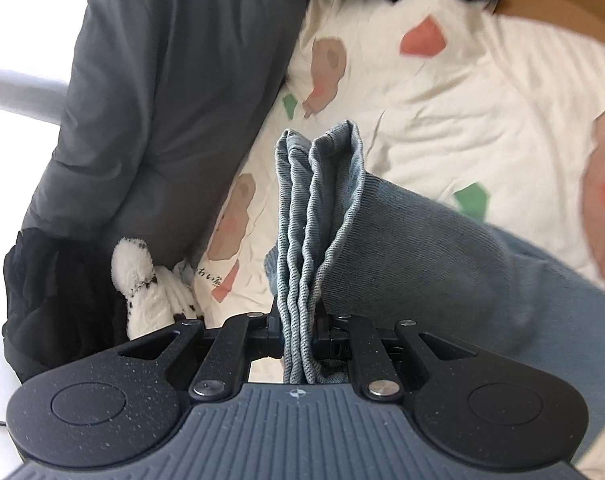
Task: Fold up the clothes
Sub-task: 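Lower the jeans legs onto the waistband with the right tool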
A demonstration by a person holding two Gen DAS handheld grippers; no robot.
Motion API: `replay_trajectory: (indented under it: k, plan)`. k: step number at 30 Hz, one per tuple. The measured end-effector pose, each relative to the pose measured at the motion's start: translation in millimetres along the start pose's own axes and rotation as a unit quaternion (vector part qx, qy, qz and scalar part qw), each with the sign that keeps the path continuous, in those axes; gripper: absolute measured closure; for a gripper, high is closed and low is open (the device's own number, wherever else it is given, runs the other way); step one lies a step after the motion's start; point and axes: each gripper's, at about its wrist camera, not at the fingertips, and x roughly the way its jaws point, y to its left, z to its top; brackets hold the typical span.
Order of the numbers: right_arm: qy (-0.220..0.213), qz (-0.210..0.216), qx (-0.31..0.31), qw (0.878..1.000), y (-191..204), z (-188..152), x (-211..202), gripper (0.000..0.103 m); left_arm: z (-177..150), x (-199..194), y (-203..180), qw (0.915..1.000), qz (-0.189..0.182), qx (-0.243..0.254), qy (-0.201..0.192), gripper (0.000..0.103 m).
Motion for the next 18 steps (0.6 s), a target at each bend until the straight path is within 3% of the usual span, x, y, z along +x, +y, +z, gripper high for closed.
replay_trajectory:
  k: [9, 14, 18]
  plan:
    - [0.029, 0.011, 0.027, 0.999, -2.1, 12.8, 96.0, 0.088, -3.1, -26.3, 28.6, 0.9984, 0.043, -0.033, -0.015, 0.041]
    - [0.049, 0.013, 0.046, 0.998, 3.1, 14.8, 131.7, 0.061, -5.5, -38.0, 39.8, 0.9969, 0.064, -0.042, -0.015, 0.041]
    - [0.074, 0.017, 0.033, 0.997, 22.0, 19.5, 132.6, 0.054, -6.4, -48.6, 45.5, 0.9959, 0.071, -0.051, -0.022, 0.041]
